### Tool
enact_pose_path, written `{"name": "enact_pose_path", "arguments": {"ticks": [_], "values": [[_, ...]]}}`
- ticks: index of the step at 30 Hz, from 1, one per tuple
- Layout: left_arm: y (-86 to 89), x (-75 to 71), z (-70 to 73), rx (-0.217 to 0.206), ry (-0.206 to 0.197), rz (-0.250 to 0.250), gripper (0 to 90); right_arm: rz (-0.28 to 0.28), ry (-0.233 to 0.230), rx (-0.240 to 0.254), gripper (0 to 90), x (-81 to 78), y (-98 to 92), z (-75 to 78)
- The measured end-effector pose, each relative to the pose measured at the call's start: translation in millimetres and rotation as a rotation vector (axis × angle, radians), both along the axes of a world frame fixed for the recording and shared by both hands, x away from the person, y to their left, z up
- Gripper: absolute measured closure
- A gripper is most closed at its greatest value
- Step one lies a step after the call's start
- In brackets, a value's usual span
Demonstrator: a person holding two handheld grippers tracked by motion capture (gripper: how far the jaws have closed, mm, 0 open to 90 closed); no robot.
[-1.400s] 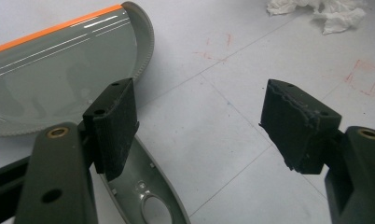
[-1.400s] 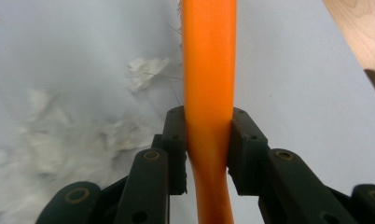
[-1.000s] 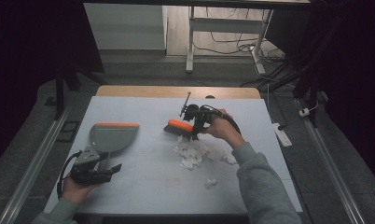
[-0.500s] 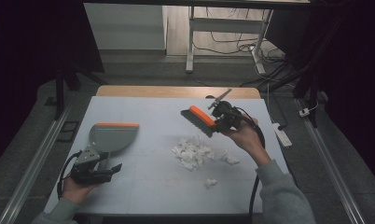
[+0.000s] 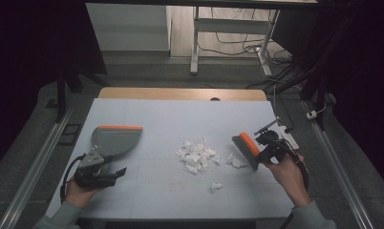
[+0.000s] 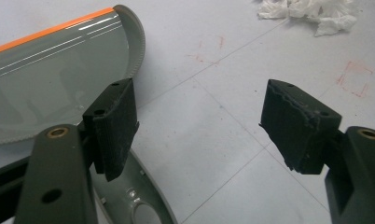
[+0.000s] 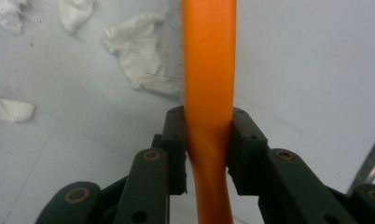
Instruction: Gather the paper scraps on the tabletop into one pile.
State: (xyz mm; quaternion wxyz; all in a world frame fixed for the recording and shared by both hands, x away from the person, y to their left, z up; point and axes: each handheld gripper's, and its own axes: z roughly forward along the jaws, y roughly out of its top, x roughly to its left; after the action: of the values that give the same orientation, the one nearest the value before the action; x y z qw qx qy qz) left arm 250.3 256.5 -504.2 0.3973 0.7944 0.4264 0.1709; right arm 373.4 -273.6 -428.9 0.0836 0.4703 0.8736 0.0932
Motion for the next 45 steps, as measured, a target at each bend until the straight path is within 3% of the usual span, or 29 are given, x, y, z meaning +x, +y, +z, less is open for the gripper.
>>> {"name": "enact_pose_path", "arguments": {"ticks": [3,11,15,17,18,21,26,30,32,35,39,42,45], "values": [[0.1,-0.2,0.2,0.001,0.0,0.001,28.0,0.005,0.024,0.007,70.4,-0.3,5.0,-6.0],[0.1,-0.3,-0.1,0.002,0.0,0.003,28.0,0.072,0.019,0.052,70.5,5.5,38.0,-11.2],[1.0,-0.1,-0.2,0.001,0.001,0.008,28.0,0.125,0.028,0.181,70.4,8.7,57.3,-10.6],[1.2,-0.2,-0.3,0.002,0.002,0.008,28.0,0.16,0.043,0.281,70.4,9.0,63.1,-10.1],[1.2,-0.2,-0.4,0.002,0.002,0.008,28.0,0.161,0.031,0.297,70.4,8.6,65.2,-8.5],[1.0,-0.1,-0.5,0.003,0.002,0.007,28.0,0.153,-0.052,0.237,70.4,9.4,64.2,-1.6],[0.6,0.1,-0.6,0.005,0.004,0.006,28.0,0.128,-0.093,0.244,70.3,19.6,53.5,8.1],[-0.2,0.9,-1.2,0.009,0.006,0.007,28.0,0.191,-0.145,0.209,70.4,35.3,55.7,9.3],[-0.7,0.6,-1.0,0.013,0.005,0.006,27.9,0.216,-0.168,0.153,70.4,48.4,63.8,4.7],[-0.4,-0.1,-0.8,0.013,0.004,0.009,27.9,0.261,-0.143,0.083,70.4,71.6,79.6,-5.9],[0.6,0.9,-1.6,0.014,0.007,0.011,27.9,0.3,-0.103,0.061,70.4,95.1,101.7,-15.7],[1.4,0.5,-1.5,0.013,0.007,0.011,27.8,0.316,-0.093,0.08,70.4,102.7,115.7,-18.7],[2.0,-0.3,-1.2,0.009,0.004,0.012,27.8,0.35,-0.076,0.096,70.4,99.3,125.2,-20.7]]}}
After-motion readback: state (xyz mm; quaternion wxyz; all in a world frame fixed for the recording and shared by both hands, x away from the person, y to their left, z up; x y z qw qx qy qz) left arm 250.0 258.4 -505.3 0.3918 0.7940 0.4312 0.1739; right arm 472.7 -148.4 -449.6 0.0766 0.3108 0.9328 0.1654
